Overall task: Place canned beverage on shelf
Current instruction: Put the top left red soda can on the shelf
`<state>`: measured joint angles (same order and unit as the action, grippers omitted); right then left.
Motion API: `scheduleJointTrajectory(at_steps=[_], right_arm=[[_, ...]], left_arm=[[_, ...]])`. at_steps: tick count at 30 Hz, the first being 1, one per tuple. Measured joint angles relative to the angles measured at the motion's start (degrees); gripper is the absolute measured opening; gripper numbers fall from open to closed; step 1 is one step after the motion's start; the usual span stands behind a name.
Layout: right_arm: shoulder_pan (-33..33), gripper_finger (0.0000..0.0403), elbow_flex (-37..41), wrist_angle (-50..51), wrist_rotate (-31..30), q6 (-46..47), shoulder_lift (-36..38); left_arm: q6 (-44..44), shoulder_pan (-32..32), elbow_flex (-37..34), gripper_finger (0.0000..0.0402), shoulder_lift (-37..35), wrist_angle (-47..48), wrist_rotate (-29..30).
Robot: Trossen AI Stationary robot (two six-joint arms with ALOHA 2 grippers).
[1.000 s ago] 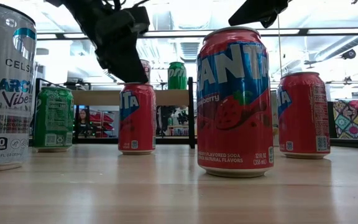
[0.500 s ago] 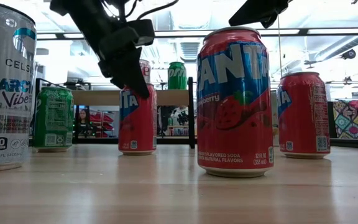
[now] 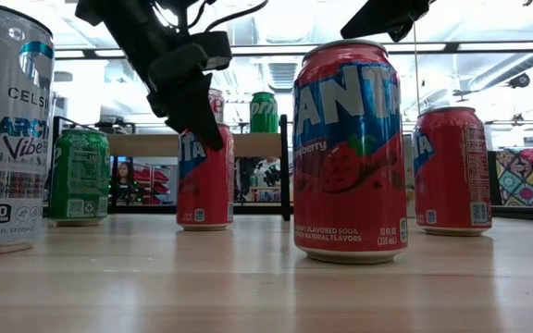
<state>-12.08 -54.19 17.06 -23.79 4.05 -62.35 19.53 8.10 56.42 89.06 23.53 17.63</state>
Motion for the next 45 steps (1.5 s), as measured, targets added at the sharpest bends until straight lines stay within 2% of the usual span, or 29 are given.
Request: scheduleJointTrajectory(at_steps=[5, 17, 24, 31, 45], right_arm=[[0.0, 0.0009, 0.0, 0.0, 0.0, 0.0, 0.0], [0.0, 0.0009, 0.0, 0.0, 0.0, 0.0, 0.0], [0.0, 0.0009, 0.0, 0.0, 0.0, 0.0, 0.0], [0.0, 0.0009, 0.1, 0.1, 0.0, 0.0, 0.0], [0.0, 0.0009, 0.1, 0.1, 0.0, 0.5, 0.0]], left_arm=[[-0.5, 0.0, 0.0, 0.0288, 0.0, -0.1, 0.0], [-0.9, 0.0, 0.0, 0.0288, -0.1, -0.2, -0.1], [-1.0, 0.0, 1.2, 0.0288, -2.5, 1.4, -0.3], [-2.3, 0.0, 7.0, 0.0288, -4.2, 6.3, 0.0], [-8.5, -0.3, 24.2, 0.0288, -4.8, 27.7, 9.8]])
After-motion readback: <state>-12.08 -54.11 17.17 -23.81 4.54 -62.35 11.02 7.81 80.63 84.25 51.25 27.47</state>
